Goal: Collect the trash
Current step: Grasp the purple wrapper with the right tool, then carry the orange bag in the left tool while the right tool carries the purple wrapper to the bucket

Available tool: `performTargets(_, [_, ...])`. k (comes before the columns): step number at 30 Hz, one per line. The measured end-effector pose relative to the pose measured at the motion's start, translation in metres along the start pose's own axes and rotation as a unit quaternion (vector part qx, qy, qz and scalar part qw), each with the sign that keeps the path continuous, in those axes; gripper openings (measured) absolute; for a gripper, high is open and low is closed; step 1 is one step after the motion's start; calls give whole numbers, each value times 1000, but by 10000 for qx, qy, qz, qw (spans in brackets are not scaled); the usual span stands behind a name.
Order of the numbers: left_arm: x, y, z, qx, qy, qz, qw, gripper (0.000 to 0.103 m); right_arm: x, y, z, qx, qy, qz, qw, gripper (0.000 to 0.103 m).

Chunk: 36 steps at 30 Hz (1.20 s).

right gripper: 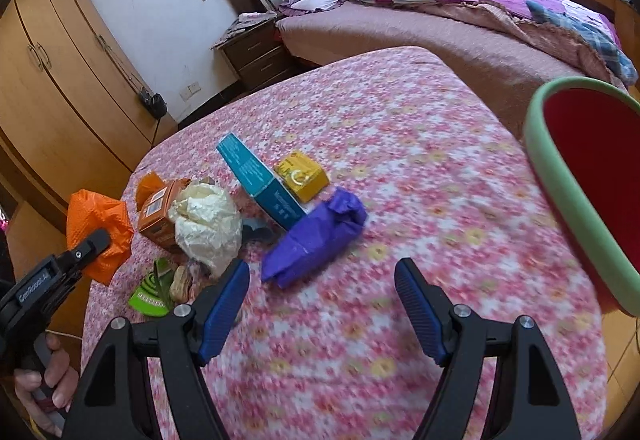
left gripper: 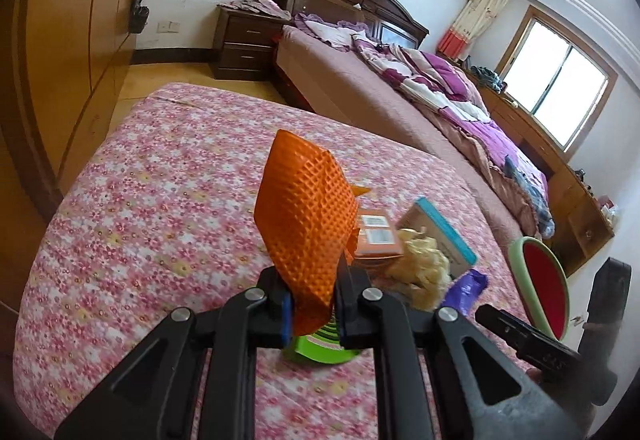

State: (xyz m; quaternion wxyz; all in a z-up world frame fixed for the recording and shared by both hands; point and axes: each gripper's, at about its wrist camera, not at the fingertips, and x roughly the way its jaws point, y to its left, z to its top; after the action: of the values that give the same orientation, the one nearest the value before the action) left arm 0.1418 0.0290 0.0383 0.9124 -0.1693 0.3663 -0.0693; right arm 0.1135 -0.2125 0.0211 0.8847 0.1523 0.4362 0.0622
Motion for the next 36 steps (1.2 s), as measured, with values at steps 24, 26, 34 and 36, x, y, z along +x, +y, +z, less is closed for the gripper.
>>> performTargets(24, [-2,-5,-12,-127,46,-347,9993,15,-10,-5,-13,52,-322,-4,9995,18])
performTargets(26, [-8,-7,-12,-109,15,-397,9992,15,-23,-5,-17,69,-407,44,9991,18])
performTargets(34, [-34,-29,-15,67,-83,-656,9978,15,-72,-13,-28,142,-799,135,9966,17])
performTargets(36, [-39,-35,-17,91,-63,-757,9971,15,-82,-16,-30,153,-878,115,9960,18])
